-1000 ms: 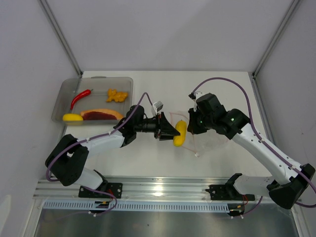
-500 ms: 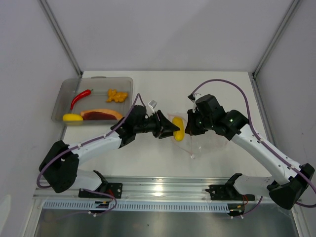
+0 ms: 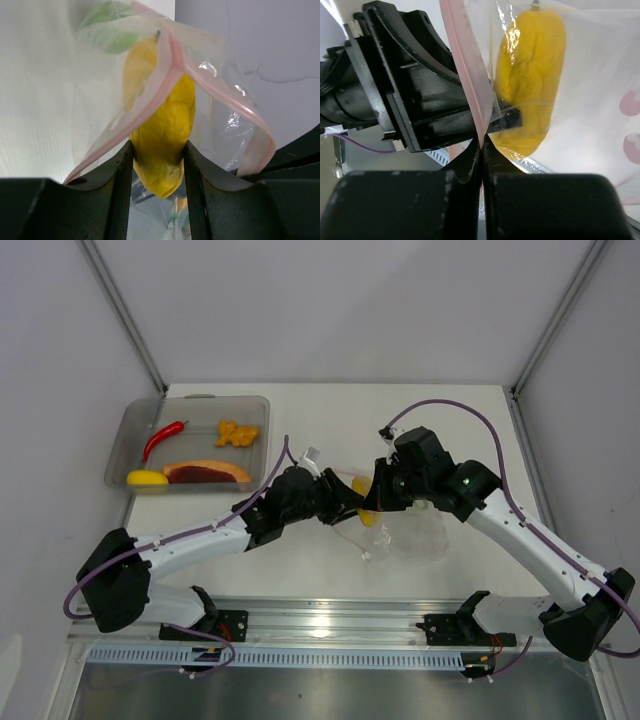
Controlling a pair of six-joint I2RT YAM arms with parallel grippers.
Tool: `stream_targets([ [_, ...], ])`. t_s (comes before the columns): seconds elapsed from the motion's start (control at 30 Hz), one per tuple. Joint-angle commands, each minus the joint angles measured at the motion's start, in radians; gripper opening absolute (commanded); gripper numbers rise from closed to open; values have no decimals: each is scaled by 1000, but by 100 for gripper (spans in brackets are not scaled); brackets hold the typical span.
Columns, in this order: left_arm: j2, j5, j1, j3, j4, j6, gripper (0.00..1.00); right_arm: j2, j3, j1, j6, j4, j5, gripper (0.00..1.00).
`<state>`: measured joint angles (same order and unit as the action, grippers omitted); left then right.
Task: Place the food in the zip-top bag and seal the zipper
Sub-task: Place the fake fruit in the zipper food storage bag.
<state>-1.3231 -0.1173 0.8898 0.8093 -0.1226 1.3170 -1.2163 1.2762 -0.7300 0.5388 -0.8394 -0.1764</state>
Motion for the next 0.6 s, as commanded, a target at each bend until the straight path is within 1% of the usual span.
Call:
stream_targets([
  [0.0, 13, 74, 14, 31, -65, -30, 1, 4, 60, -5, 30, 28, -28, 0],
  [0.1, 24, 70, 17, 31, -66, -58, 16, 5, 58, -2, 29, 28, -28, 0],
  [0.13, 27, 73, 18, 31, -58, -68, 36, 6, 60, -2, 29, 28, -28, 0],
  [0.17, 31, 74, 18, 33, -52, -73, 49, 6, 58, 1, 26, 29, -28, 0],
  [0.2, 45, 79, 18, 34, -34, -79, 83, 6, 60, 3, 24, 28, -28, 0],
  [0.23, 53, 82, 18, 31, -25, -93, 93, 5, 58, 4, 24, 26, -25, 0],
  [0.27, 62, 87, 20, 27, -23, -102, 98, 8, 57, 7, 23, 26, -25, 0],
  [0.3, 74, 90, 20, 24, -20, -113, 100, 8, 57, 7, 21, 25, -25, 0],
  [0.47, 159, 113, 20, 14, 15, -179, 100, 14, 57, 18, 12, 19, -23, 0],
  [0.57, 200, 111, 20, -2, 5, -211, 100, 20, 54, 23, 6, 14, -15, 0],
])
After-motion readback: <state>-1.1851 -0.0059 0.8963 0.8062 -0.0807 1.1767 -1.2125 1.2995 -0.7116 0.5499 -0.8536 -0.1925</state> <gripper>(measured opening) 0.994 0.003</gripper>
